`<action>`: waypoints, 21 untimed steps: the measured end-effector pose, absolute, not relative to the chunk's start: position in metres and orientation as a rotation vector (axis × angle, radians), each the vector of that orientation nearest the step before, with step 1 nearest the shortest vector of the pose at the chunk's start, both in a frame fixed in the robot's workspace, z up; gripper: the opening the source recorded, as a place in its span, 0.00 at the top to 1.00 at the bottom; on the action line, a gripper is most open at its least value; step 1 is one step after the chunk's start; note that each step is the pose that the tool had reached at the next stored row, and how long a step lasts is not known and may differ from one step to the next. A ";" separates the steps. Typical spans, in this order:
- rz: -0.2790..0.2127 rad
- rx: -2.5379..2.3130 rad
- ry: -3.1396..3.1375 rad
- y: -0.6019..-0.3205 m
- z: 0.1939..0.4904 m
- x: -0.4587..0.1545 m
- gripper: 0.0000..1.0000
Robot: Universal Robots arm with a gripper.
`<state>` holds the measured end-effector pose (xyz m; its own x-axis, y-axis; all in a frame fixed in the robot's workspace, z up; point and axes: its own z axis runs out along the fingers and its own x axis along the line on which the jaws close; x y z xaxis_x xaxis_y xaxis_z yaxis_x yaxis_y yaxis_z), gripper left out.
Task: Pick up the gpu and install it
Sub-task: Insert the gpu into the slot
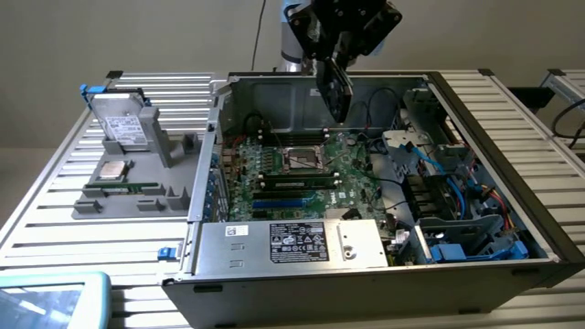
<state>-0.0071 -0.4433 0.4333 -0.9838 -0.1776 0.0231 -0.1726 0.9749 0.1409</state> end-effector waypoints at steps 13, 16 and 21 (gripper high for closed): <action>-0.206 0.626 -3.019 -0.443 0.433 -0.007 0.73; -0.204 0.707 -2.998 -0.443 0.433 -0.007 0.73; -0.200 0.841 -2.957 -0.443 0.433 -0.007 0.73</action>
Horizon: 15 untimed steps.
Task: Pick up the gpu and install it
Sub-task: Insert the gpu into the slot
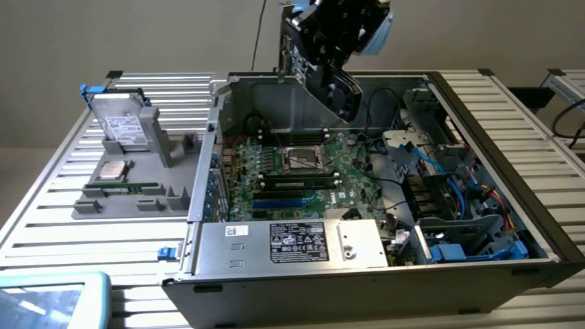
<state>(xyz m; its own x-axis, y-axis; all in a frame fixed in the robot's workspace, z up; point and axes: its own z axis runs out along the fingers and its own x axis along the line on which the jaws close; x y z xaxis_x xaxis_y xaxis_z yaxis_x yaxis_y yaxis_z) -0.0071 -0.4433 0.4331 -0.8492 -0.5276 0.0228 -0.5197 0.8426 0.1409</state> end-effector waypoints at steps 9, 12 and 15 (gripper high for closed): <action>-0.191 1.076 -2.869 -0.443 0.433 -0.007 0.73; -0.187 1.154 -2.836 -0.443 0.433 -0.007 0.73; -0.184 1.230 -2.800 -0.443 0.433 -0.007 0.73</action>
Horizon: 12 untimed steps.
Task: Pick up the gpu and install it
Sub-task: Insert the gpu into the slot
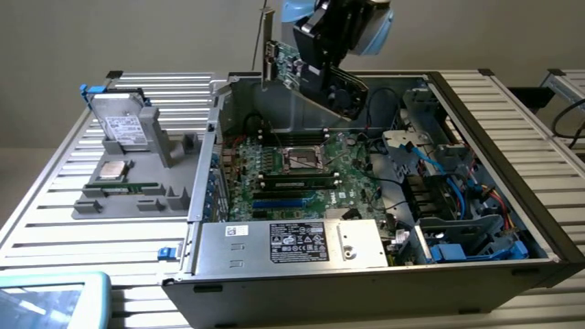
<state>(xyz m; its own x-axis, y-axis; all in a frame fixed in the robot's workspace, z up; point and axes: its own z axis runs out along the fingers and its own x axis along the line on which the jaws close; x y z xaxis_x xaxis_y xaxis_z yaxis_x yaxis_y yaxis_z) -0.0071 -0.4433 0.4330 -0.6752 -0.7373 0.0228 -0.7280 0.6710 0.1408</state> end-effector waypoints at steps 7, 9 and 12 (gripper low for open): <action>-0.176 1.402 -2.710 -0.443 0.433 -0.007 0.73; -0.173 1.450 -2.683 -0.443 0.433 -0.007 0.73; -0.169 1.520 -2.641 -0.443 0.432 -0.007 0.73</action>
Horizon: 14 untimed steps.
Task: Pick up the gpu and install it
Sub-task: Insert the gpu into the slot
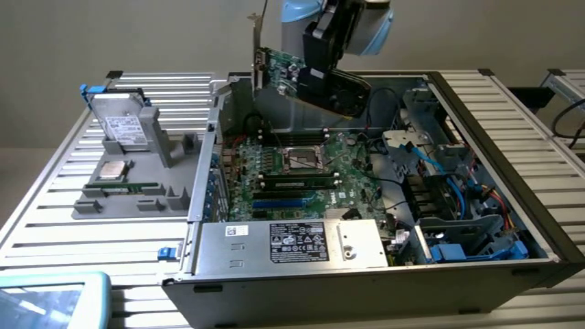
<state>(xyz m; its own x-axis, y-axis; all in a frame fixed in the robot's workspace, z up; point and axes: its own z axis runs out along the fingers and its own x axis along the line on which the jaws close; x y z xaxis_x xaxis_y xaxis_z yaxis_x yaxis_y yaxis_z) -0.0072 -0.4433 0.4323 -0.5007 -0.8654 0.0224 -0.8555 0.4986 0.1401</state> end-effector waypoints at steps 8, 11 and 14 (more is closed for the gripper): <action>-0.152 1.709 -2.522 -0.443 0.432 -0.007 0.73; -0.142 1.776 -2.476 -0.443 0.431 -0.007 0.73; -0.130 1.838 -2.432 -0.443 0.431 -0.007 0.73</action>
